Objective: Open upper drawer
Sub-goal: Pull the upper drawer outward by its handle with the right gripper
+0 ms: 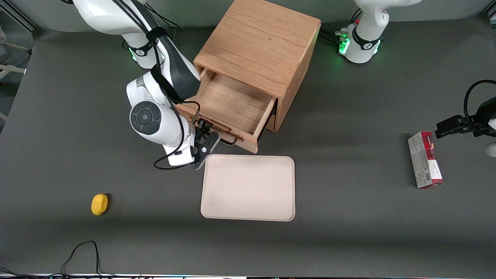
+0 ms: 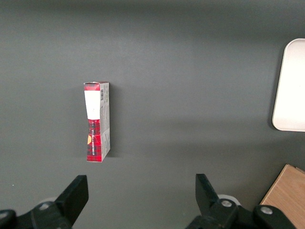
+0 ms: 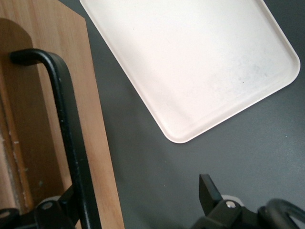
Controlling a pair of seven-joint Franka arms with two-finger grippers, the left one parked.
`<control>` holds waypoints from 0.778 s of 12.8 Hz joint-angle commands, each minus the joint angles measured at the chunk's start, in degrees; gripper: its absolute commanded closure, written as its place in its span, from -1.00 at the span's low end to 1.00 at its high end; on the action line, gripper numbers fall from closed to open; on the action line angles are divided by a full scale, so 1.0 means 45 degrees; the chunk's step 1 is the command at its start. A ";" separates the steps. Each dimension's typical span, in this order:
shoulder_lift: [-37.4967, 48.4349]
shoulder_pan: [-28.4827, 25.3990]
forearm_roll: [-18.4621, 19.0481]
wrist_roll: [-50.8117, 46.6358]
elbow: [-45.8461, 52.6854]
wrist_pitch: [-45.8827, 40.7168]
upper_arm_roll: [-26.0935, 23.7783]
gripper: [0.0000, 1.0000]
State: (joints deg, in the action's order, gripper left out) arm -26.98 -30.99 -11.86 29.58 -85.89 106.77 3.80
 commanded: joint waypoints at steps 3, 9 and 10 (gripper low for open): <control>-0.0528 0.0305 -0.0451 0.0145 0.0902 -0.0251 -0.0005 -1.00; -0.1250 0.0325 -0.0432 -0.0793 0.2073 -0.0231 -0.0005 -1.00; -0.1387 0.0325 -0.0413 -0.0812 0.2230 -0.0231 -0.0005 -1.00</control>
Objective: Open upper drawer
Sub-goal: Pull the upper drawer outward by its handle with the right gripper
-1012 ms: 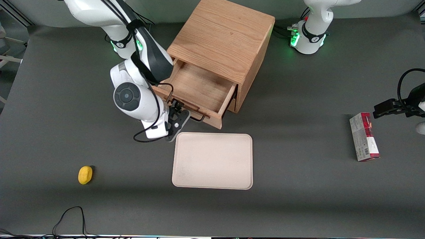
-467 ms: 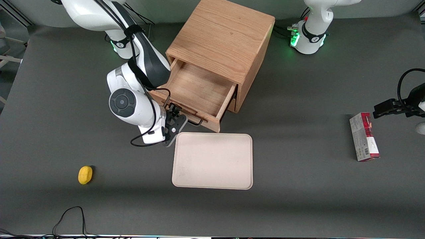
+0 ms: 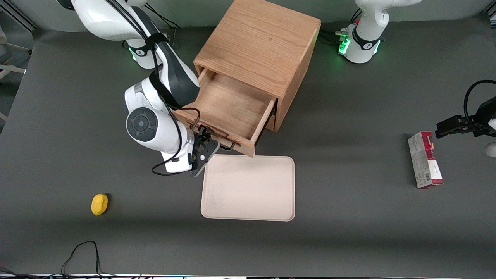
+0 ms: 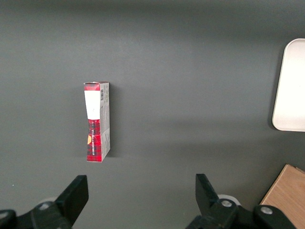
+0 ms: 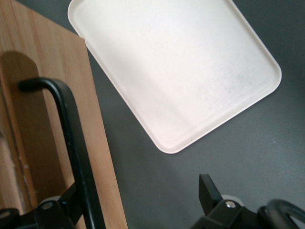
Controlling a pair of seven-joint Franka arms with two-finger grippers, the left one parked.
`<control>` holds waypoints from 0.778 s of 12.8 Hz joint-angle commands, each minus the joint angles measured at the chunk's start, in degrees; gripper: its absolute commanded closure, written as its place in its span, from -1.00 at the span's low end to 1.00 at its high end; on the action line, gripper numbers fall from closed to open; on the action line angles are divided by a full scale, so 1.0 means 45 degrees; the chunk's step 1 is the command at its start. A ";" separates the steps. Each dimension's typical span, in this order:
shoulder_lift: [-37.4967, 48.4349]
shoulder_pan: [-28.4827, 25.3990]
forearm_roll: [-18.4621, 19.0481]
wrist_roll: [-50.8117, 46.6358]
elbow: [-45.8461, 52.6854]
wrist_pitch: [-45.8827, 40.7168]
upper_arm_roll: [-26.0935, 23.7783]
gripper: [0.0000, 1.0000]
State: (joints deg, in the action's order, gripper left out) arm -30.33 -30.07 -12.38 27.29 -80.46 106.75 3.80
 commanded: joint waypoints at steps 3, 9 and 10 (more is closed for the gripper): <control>-0.0973 0.0353 -0.0296 -0.0322 0.1492 -0.0225 -0.0006 -1.00; -0.1384 0.0840 -0.0218 -0.0361 0.2098 -0.0225 0.0014 -1.00; -0.1442 0.0938 -0.0218 -0.0361 0.2157 -0.0206 0.0014 -1.00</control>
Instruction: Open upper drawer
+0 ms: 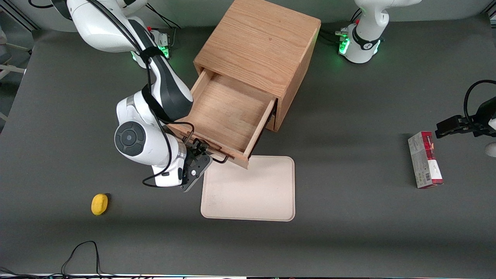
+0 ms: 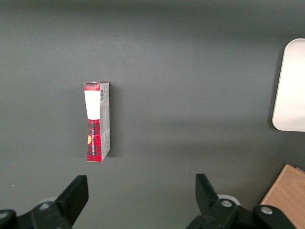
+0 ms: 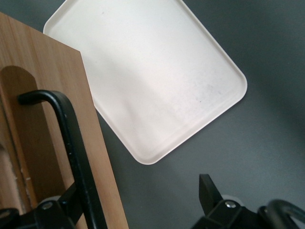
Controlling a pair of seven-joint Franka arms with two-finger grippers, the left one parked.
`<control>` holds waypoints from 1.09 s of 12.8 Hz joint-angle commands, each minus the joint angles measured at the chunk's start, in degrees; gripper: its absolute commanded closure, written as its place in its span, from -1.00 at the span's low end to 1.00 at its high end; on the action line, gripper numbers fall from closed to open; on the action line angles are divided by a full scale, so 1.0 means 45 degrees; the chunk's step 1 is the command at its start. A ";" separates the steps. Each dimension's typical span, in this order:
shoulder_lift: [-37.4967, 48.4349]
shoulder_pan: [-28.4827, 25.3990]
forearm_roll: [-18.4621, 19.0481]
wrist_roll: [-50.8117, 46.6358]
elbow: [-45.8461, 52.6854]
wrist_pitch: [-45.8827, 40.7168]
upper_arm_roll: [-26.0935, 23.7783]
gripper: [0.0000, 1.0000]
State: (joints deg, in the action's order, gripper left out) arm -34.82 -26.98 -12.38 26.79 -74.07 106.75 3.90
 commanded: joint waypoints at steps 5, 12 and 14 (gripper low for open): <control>-0.0582 0.0467 -0.0198 -0.0250 0.0913 -0.0109 -0.0006 -1.00; -0.0700 0.0624 -0.0139 -0.0387 0.1302 -0.0069 0.0013 -1.00; -0.0544 0.0604 -0.0139 -0.0503 0.1381 -0.0186 0.0013 -1.00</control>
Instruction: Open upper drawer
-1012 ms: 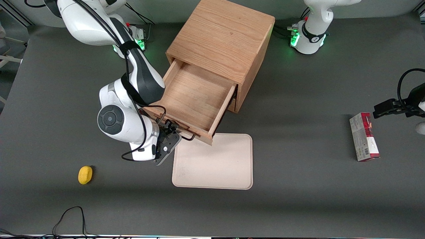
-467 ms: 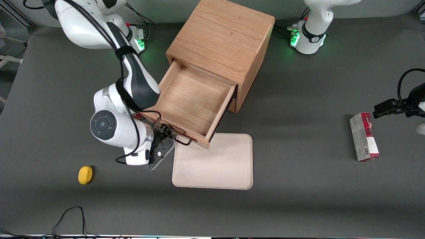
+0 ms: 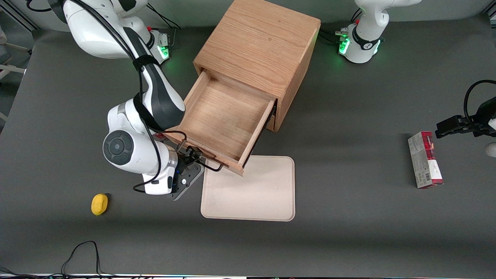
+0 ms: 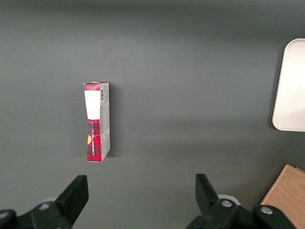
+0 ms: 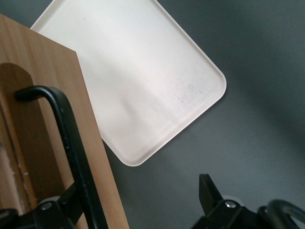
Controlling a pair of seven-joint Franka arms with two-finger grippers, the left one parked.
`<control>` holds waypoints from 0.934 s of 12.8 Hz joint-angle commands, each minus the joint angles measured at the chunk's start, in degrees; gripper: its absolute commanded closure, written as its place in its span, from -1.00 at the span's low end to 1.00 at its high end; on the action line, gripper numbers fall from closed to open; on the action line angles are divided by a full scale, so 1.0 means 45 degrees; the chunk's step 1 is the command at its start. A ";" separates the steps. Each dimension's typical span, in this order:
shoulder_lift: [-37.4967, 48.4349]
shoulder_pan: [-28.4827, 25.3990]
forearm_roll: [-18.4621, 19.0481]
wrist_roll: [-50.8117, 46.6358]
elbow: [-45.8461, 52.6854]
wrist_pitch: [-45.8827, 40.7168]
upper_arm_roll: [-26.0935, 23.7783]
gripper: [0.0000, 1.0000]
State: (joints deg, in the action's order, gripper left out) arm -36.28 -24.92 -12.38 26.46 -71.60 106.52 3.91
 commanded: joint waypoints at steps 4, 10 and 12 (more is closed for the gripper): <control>0.0034 0.0147 -0.0139 -0.0508 0.1221 -0.0525 0.0011 -1.00; 0.1516 0.0108 0.0367 -0.2985 0.1652 -0.3139 0.0343 -1.00; 0.2335 0.0166 0.1048 -0.3145 0.1594 -0.3999 0.0421 -1.00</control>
State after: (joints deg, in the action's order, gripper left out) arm -29.42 -24.25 -10.62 14.51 -63.63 91.59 5.55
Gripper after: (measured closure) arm 0.000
